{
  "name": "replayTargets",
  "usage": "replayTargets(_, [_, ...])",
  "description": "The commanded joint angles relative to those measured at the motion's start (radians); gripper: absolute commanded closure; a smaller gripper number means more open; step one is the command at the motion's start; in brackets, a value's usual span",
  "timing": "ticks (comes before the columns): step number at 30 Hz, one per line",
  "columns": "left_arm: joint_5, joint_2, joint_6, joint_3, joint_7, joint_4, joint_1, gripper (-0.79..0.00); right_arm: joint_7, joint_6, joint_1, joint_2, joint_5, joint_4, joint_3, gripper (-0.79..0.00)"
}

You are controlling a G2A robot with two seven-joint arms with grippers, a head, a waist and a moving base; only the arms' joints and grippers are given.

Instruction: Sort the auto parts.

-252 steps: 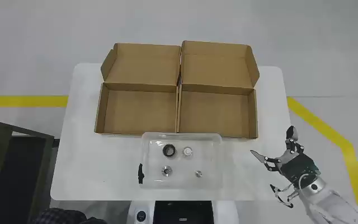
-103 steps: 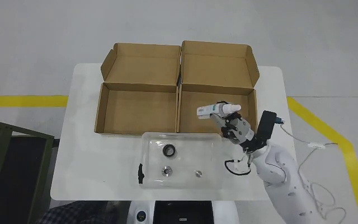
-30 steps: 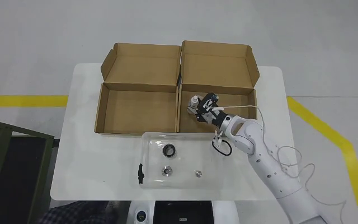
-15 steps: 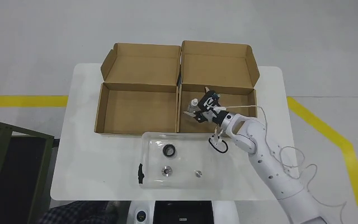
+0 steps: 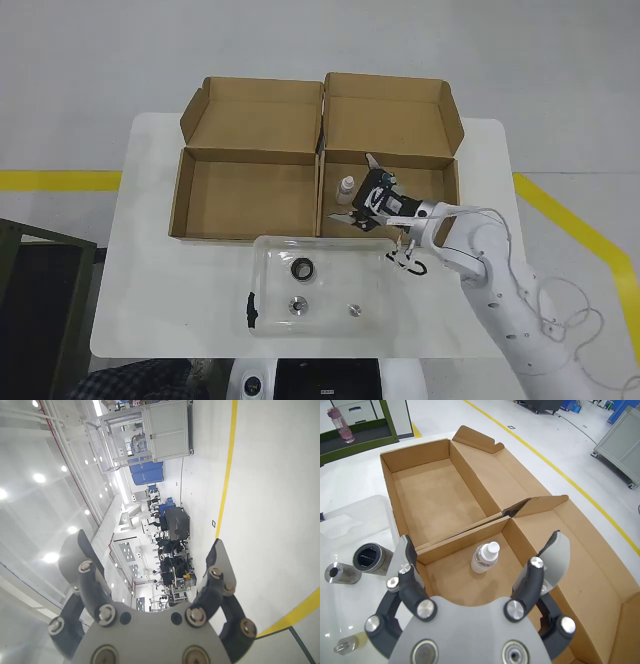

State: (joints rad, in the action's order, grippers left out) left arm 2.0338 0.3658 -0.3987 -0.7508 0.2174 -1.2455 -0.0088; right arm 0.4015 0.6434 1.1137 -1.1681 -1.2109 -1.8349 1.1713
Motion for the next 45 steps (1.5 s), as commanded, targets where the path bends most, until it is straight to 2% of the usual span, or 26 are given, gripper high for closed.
replayTargets(1, [0.0,0.0,0.0,0.0,0.0,0.0,0.0,-0.785,0.017,0.042,0.034,0.009,0.028,-0.069,0.032,-0.785])
replayTargets(7, [0.0,0.0,0.0,0.0,0.0,0.0,0.0,-0.785,0.055,0.133,0.157,0.034,0.078,-0.233,0.123,-0.785])
replayTargets(12, [0.0,0.0,0.0,0.0,0.0,0.0,0.0,-0.785,0.137,0.227,0.255,0.053,0.074,-0.319,0.148,-0.785])
replayTargets(21, [0.0,0.0,0.0,0.0,0.0,0.0,0.0,-0.785,0.202,0.266,0.373,0.074,-0.008,-0.357,0.141,-0.785])
replayTargets(32, [0.0,0.0,0.0,0.0,0.0,0.0,0.0,-0.785,0.199,0.318,0.406,0.092,-0.142,-0.355,0.124,-0.785])
replayTargets(45, [0.0,0.0,0.0,0.0,0.0,0.0,0.0,-0.785,0.209,0.297,0.373,0.099,-0.223,-0.291,0.046,-0.785])
